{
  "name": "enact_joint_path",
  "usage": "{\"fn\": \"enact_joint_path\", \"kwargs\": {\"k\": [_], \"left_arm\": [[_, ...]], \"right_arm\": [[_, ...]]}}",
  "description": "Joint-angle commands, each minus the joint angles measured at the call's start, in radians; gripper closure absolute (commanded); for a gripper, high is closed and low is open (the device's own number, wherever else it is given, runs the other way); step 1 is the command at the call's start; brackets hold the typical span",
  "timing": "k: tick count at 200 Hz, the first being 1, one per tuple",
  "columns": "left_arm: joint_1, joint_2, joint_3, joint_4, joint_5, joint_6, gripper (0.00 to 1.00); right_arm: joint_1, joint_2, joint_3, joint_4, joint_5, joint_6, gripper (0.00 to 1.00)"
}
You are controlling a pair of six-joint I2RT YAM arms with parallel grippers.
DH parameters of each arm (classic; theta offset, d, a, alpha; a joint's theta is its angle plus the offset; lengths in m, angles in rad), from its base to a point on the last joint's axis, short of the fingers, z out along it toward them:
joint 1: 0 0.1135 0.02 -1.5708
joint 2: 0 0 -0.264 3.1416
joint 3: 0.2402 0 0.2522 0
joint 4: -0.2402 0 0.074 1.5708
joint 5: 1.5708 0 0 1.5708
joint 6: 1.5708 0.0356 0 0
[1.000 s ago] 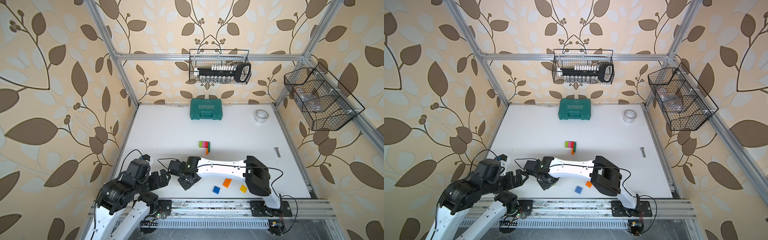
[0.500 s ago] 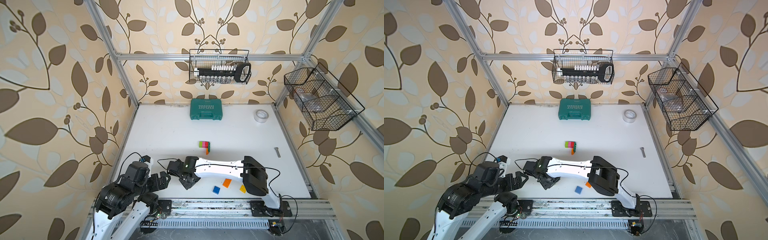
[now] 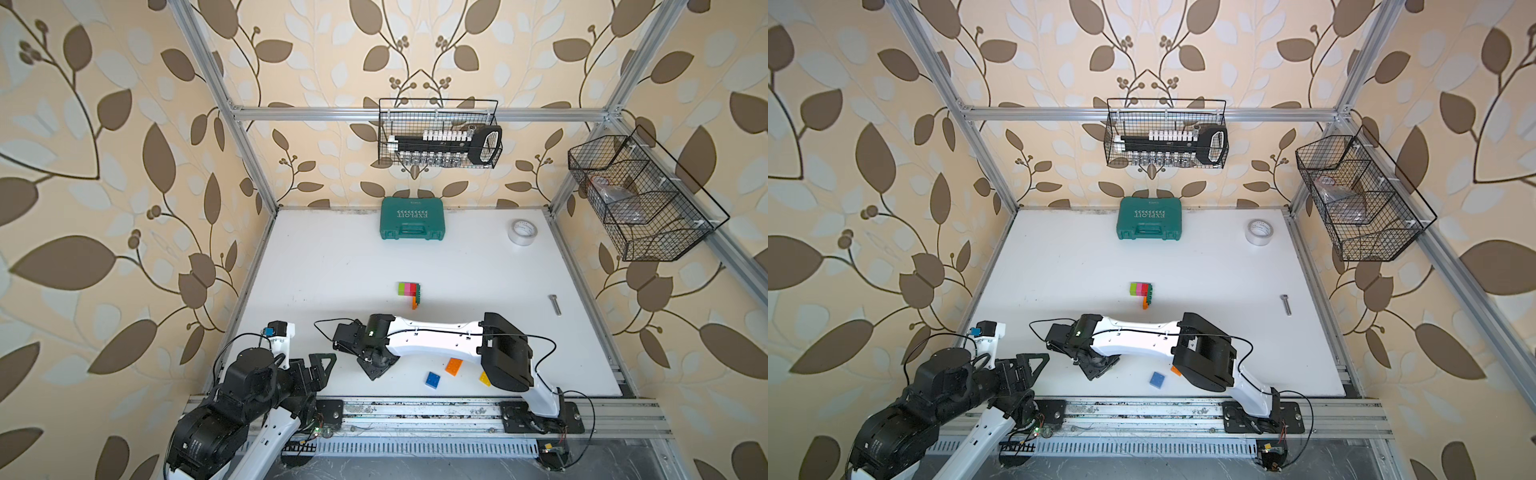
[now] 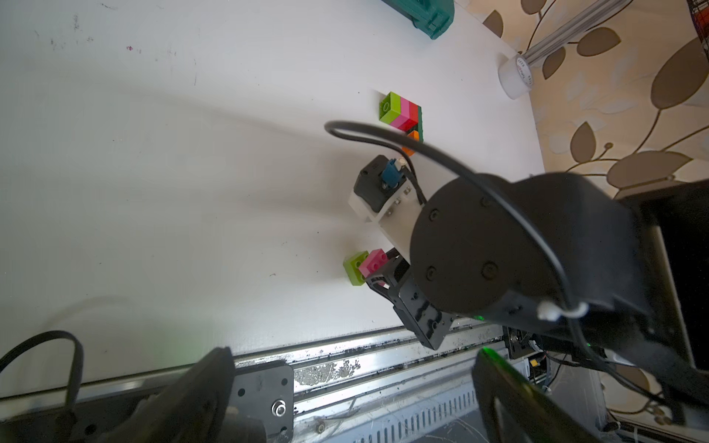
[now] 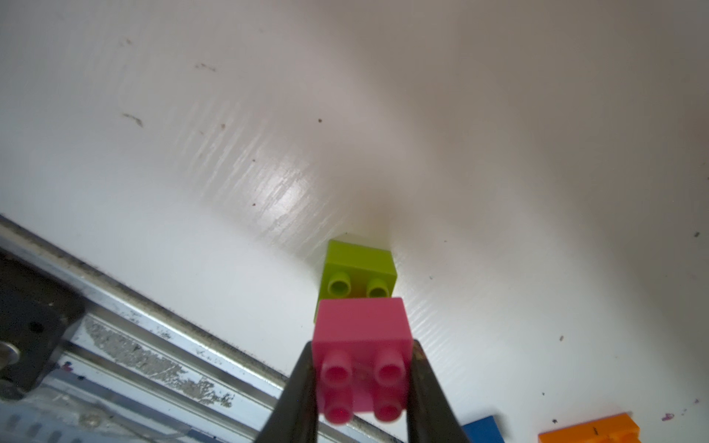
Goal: Assemble the letter r with lego
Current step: Assemble the lego brick with the lego brick.
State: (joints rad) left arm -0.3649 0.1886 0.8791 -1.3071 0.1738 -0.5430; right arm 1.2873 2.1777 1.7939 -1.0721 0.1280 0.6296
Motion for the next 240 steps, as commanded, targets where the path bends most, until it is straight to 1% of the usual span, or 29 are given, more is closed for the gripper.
{"fn": "enact_joint_path", "kwargs": {"k": [1, 49, 142, 240], "left_arm": [[0.006, -0.004, -0.002, 0.017, -0.025, -0.002, 0.01], [0.006, -0.006, -0.005, 0.017, -0.025, -0.007, 0.01], [0.006, 0.009, -0.009, 0.021, -0.019, -0.006, 0.01], [0.006, 0.008, -0.011, 0.022, -0.017, -0.005, 0.01]], "right_arm": [[0.007, 0.028, 0.028, 0.001, -0.007, 0.022, 1.00], [0.007, 0.034, 0.030, 0.004, -0.005, 0.045, 1.00], [0.009, 0.066, 0.071, -0.050, 0.007, 0.108, 1.00], [0.008, 0.091, 0.088, -0.074, 0.002, 0.125, 1.00]]}}
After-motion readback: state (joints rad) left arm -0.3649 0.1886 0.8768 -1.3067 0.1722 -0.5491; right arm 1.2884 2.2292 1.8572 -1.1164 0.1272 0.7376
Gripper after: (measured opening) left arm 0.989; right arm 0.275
